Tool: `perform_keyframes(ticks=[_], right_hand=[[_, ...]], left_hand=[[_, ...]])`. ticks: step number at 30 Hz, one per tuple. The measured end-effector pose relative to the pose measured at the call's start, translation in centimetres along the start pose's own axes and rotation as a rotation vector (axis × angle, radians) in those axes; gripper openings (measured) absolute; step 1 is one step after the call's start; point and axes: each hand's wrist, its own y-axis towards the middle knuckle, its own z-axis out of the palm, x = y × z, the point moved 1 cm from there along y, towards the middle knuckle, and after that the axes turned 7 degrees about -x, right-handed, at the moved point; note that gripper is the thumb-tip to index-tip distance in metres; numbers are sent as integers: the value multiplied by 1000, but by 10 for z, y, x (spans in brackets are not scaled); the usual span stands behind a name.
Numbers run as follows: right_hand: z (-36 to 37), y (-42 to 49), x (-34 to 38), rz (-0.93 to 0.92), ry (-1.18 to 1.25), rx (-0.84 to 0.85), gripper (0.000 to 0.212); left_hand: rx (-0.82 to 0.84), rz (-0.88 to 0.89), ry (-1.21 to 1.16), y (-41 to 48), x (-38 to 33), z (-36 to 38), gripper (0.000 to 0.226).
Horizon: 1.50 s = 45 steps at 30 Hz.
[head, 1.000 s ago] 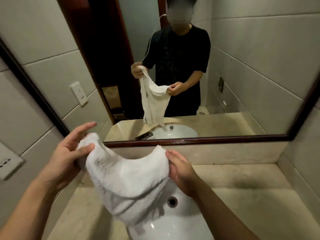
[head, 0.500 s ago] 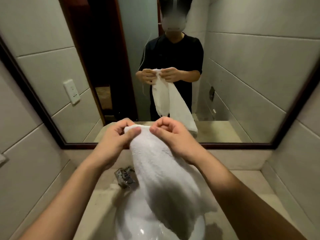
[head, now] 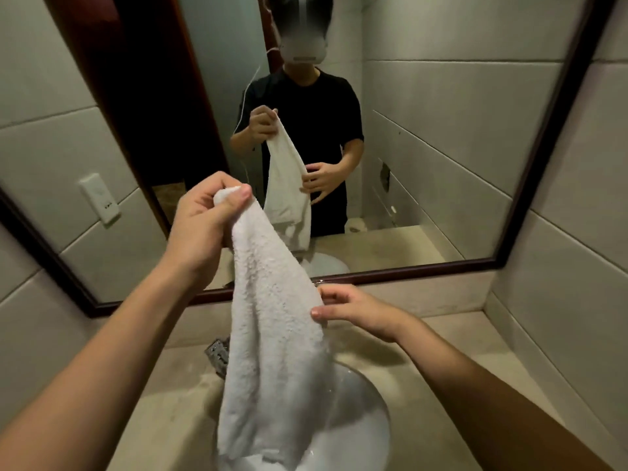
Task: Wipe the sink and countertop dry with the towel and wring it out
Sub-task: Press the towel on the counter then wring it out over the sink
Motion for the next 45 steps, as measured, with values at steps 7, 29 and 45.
perform_keyframes(ticks=[7,29,45], right_hand=[[40,6,-36,73,-328,101,34],[-41,-8,23,-145,102,-618,15],[-59,-3,116,-118,40,-758,26]], left_hand=[[-105,63,-13,8,-17,-47,22],[-447,60,252,-16,2,-216,30],[-534,-184,407,-30,52,-223,26]])
